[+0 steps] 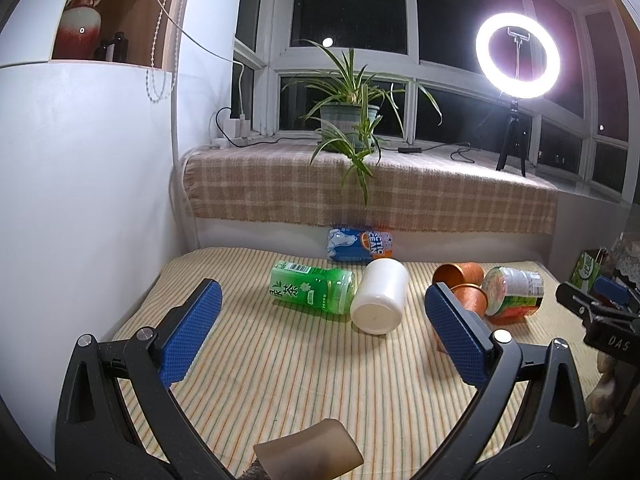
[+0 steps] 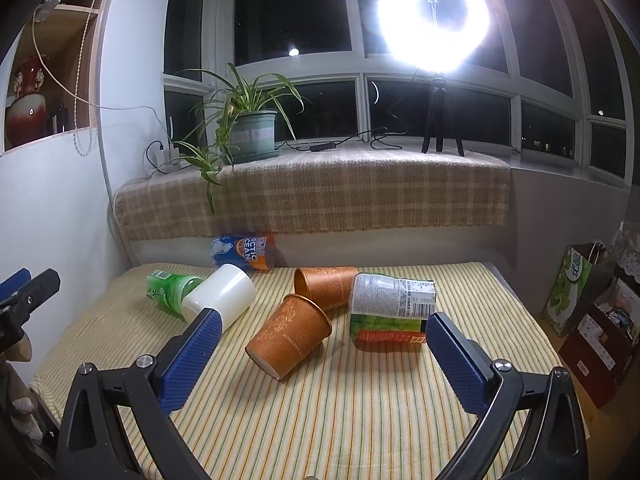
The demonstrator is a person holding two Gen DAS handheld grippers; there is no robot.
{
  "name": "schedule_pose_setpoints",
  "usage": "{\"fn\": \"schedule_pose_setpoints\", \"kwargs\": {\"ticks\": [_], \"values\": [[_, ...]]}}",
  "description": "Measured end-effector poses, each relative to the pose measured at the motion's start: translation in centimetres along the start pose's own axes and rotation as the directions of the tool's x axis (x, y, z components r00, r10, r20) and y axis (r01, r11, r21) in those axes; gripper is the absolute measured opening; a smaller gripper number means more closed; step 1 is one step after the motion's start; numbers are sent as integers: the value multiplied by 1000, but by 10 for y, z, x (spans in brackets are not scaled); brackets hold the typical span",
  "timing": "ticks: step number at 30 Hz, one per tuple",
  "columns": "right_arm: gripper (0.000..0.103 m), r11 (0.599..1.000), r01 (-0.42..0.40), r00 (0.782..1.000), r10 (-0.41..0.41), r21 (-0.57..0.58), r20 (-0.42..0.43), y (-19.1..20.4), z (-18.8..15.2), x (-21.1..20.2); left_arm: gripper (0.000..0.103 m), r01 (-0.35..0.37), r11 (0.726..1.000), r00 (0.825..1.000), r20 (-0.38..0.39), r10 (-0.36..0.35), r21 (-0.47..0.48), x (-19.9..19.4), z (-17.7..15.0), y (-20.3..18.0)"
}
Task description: Flip cup upright
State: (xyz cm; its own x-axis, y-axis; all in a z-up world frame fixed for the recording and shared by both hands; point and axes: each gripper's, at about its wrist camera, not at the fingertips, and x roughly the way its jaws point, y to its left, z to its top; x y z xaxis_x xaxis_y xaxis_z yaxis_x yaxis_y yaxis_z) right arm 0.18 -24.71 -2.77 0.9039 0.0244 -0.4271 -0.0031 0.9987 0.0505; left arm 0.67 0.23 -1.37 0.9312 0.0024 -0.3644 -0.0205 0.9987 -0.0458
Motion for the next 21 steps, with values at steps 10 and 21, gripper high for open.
{"fn": "schedule_pose_setpoints", "kwargs": {"ticks": [10,21], "values": [[103,1000,-11,999,12,8,-31,-1,4,8,103,2,999,996,-94,-6,-38,26,-6,20],[103,967,-217,973,204,-136,-104,44,35,45,103,-57,994,991,-125,45,-88,24,-15,50]]}}
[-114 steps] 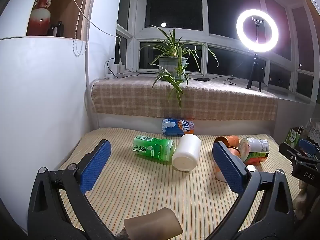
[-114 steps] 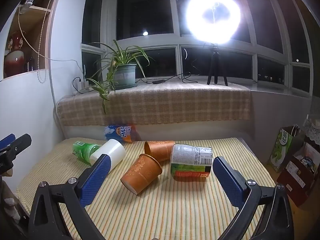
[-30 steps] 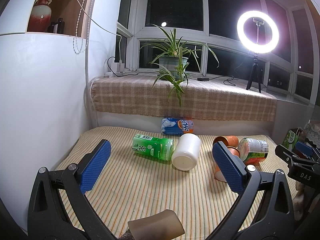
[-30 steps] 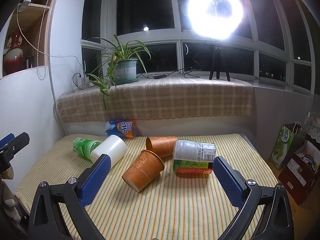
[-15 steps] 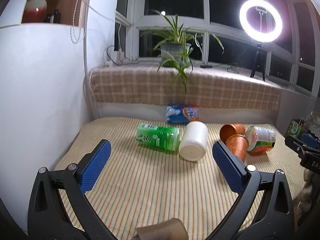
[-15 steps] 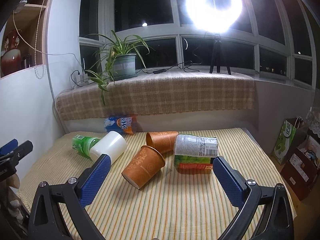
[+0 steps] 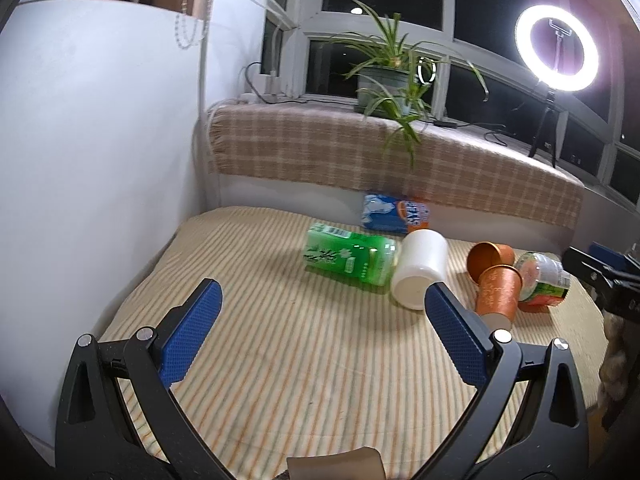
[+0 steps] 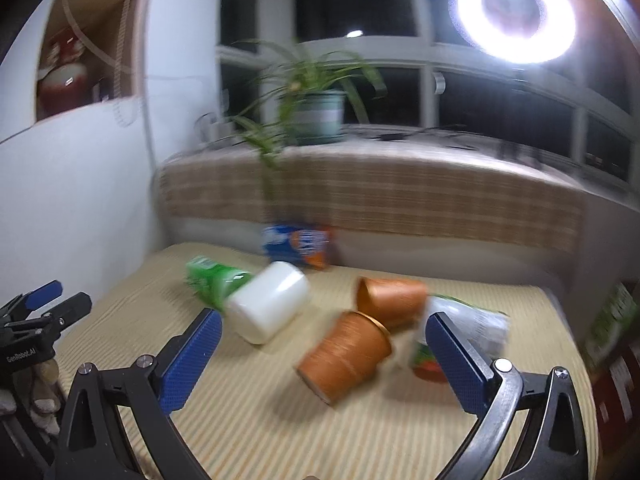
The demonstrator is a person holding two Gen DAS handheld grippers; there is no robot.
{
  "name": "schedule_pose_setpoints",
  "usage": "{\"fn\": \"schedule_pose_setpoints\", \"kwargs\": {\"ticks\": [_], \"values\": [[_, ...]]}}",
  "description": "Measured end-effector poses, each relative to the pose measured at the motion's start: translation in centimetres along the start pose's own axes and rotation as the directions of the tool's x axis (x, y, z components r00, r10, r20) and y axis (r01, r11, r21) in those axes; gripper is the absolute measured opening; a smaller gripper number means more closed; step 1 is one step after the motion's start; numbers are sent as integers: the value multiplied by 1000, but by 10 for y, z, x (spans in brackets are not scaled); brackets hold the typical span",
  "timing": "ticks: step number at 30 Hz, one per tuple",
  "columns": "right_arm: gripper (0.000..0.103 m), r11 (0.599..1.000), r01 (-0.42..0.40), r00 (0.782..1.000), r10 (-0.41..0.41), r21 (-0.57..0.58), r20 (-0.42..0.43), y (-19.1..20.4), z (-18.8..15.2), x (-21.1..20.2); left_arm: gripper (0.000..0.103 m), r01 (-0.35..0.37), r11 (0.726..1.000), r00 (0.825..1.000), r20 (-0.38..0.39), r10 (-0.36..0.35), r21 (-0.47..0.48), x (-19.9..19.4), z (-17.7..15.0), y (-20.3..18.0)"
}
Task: Flip cup upright
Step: 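Reach the right gripper to the green tea cup and close around it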
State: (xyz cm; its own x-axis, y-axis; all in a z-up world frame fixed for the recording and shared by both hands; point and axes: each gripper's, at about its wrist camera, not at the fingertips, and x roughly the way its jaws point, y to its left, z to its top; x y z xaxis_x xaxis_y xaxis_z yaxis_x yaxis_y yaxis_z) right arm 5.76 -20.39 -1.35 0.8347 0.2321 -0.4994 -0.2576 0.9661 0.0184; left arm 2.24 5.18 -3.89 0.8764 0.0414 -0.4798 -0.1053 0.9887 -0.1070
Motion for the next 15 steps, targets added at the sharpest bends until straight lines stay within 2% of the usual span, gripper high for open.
{"fn": "schedule_pose_setpoints", "kwargs": {"ticks": [4,8,15], "values": [[103,989,-94,995,89,-110,-54,25,18,29,103,-32,999,999,-3,32,-18,-3,-3,15],[103,953,-185,977,153,-241,-146,54,36,65,103,-73,997,997,-9,73,-38,-8,-7,33],[100,845,-350,912,209,-405,-353,116,56,132,103,-134,987,991,-28,132,-90,-15,-15,63]]}}
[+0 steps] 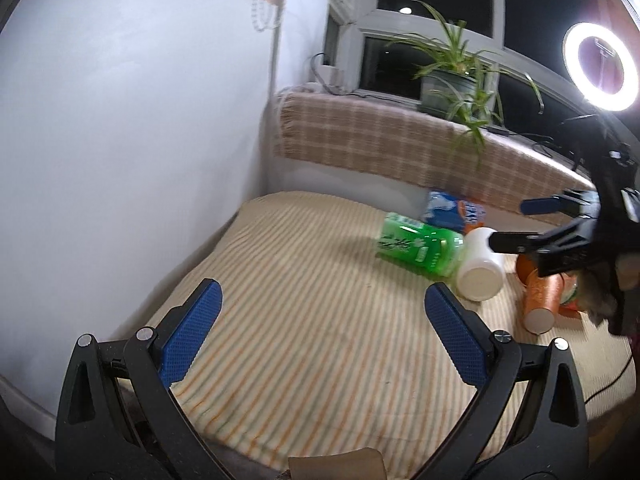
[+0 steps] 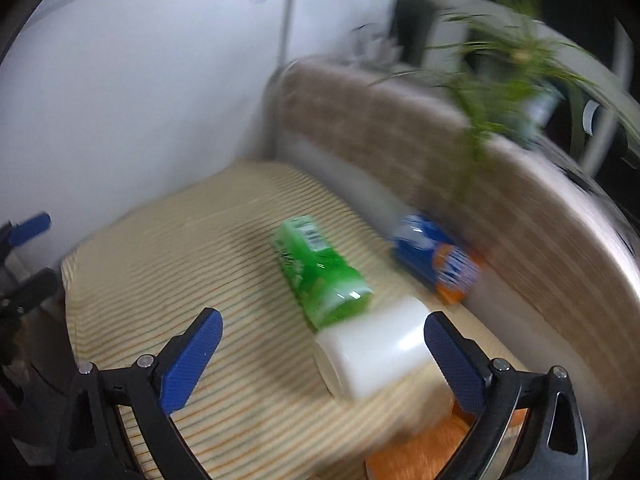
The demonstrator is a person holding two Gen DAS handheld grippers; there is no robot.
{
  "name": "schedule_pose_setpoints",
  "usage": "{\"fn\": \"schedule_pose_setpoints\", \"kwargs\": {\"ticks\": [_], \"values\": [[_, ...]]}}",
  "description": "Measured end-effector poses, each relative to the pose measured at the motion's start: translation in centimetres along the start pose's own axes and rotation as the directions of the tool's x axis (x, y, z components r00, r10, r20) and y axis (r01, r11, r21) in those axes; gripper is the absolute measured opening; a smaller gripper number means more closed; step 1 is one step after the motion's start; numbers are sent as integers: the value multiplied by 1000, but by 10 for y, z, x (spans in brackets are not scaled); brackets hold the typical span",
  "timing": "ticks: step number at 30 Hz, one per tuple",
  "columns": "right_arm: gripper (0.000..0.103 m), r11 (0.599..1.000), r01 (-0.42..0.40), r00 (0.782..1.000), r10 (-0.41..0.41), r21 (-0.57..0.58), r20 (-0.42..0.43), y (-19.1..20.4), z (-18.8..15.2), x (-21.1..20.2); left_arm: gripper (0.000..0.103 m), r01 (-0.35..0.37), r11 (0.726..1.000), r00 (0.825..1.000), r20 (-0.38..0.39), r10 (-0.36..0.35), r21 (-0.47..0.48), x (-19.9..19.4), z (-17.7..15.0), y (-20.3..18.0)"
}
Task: Flip cup upright
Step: 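Reach the right gripper to the green tea cup and close around it, then lift the green cup with the right gripper and carry it toward the left gripper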
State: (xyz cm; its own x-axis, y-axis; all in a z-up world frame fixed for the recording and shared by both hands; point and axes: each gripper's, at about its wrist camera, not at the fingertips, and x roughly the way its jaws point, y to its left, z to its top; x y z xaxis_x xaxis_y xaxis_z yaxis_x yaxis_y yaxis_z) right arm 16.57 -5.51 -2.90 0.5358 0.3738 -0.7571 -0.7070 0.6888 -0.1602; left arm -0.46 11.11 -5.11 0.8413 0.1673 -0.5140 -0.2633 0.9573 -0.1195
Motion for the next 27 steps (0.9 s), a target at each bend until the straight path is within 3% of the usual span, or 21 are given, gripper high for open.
{"fn": "schedule_pose_setpoints", "kwargs": {"ticks": [12,20,27], "values": [[94,980,-18,962,-38,-199,-271,16,44,107,103,-71,995,997,-11,70,-69,1,-1,42],[92,952,-15,922,-104,-305,-372,28,46,148,103,-76,994,997,-17,75,-80,4,0,50],[79,941,-3,902,-144,-338,-407,30,45,169,103,-81,993,997,-19,79,-83,5,2,52]]}}
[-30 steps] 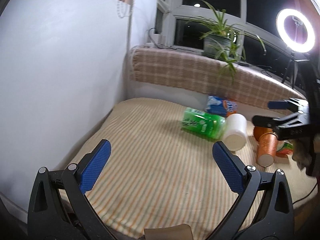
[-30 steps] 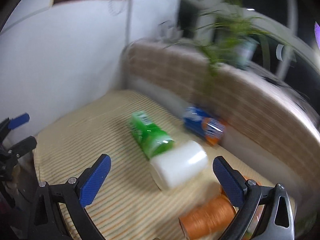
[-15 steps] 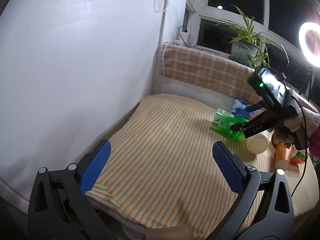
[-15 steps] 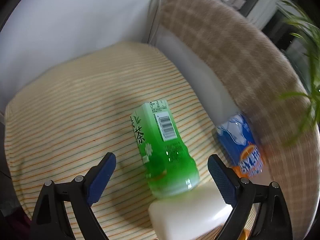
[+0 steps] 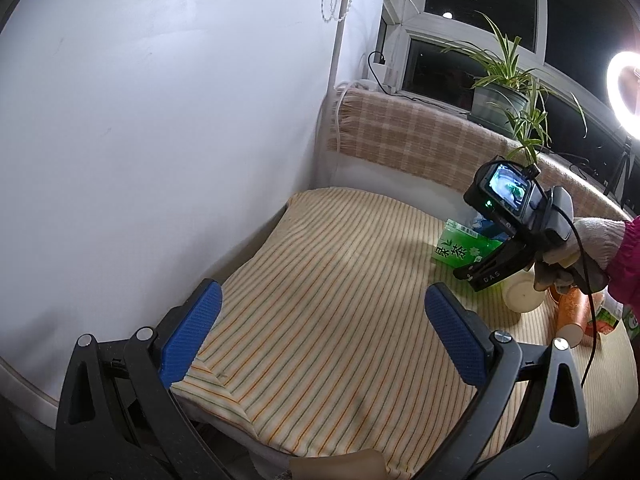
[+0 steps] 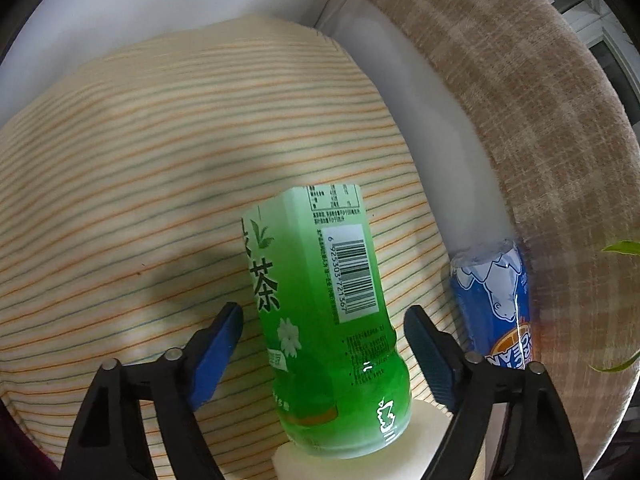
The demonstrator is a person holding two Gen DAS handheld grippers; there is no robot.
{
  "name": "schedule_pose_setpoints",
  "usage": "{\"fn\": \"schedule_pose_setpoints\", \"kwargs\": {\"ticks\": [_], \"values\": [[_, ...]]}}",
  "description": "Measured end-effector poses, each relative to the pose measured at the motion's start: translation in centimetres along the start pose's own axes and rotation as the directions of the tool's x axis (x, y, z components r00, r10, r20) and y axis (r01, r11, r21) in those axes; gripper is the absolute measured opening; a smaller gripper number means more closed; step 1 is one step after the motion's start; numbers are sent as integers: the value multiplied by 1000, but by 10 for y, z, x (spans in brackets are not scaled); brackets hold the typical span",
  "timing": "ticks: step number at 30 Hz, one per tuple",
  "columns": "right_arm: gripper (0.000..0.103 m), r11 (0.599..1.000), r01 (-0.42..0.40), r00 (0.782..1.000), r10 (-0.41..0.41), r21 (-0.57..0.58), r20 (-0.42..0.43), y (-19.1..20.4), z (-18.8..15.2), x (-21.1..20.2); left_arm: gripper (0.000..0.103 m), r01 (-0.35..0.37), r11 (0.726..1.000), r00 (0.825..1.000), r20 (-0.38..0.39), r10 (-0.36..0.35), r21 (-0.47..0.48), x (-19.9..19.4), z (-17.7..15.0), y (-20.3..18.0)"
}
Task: Flip cup upright
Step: 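Lift the green cup with the right gripper and carry it toward the left gripper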
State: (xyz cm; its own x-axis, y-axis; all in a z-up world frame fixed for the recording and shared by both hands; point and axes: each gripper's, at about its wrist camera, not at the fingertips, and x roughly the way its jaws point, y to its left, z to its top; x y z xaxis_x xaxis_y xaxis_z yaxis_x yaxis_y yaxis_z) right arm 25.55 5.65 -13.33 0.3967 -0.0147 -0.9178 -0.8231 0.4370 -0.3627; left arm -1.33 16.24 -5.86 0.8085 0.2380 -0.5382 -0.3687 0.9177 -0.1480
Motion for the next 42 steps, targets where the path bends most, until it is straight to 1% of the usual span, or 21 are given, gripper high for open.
{"fn": "schedule_pose_setpoints", "kwargs": {"ticks": [3,6,11,19,21,25,28,29,32,34,35,38,39,40,41,42], "values": [[69,1000,1,1000,-1,-1,-11,-1,-1,4,103,0,1000,1000,2,0,2,0,0,-1],[64,1000,8,1000,-8,1,-6,-5,1,6,103,0,1000,1000,3,0,6,-1,-1,-2],[63,1000,11,1000,-12,10,26,-9,2,-2,103,3,1000,1000,8,-3,10,-3,-1,-3],[62,998,-15,989,7,55,147,-4,0,-44,103,5,1000,1000,24,-5,16,-11,-1,-6],[62,996,-35,983,19,81,185,0,-6,-62,103,6,1000,1000,28,-7,15,-14,-1,-6],[62,981,-126,958,81,149,274,3,-23,-92,103,13,1000,999,35,-14,17,-17,-1,-6],[62,951,-214,930,128,222,345,0,-43,-116,103,26,999,999,40,-27,22,-20,-2,-10],[62,935,-250,917,145,250,371,0,-55,-124,103,30,999,999,42,-31,23,-22,-3,-11],[62,871,-364,874,197,330,445,0,-92,-145,103,52,998,998,44,-53,30,-24,-4,-17],[62,809,-447,840,233,381,491,2,-119,-152,103,67,997,997,42,-68,35,-25,-5,-22],[62,779,-478,829,245,407,503,1,-130,-154,103,76,996,996,39,-78,38,-25,-5,-25],[62,641,-575,793,284,509,538,-1,-169,-149,103,105,994,994,30,-106,44,-25,-7,-34],[62,579,-608,778,301,543,551,1,-186,-147,103,113,992,993,26,-114,49,-24,-8,-37],[62,534,-629,767,311,564,561,1,-196,-140,103,121,991,992,22,-123,54,-24,-9,-41],[62,476,-650,756,323,593,569,3,-208,-134,103,131,990,991,18,-132,60,-23,-10,-45],[62,436,-661,749,330,611,575,5,-217,-127,103,142,988,990,12,-143,67,-23,-11,-50]]}}
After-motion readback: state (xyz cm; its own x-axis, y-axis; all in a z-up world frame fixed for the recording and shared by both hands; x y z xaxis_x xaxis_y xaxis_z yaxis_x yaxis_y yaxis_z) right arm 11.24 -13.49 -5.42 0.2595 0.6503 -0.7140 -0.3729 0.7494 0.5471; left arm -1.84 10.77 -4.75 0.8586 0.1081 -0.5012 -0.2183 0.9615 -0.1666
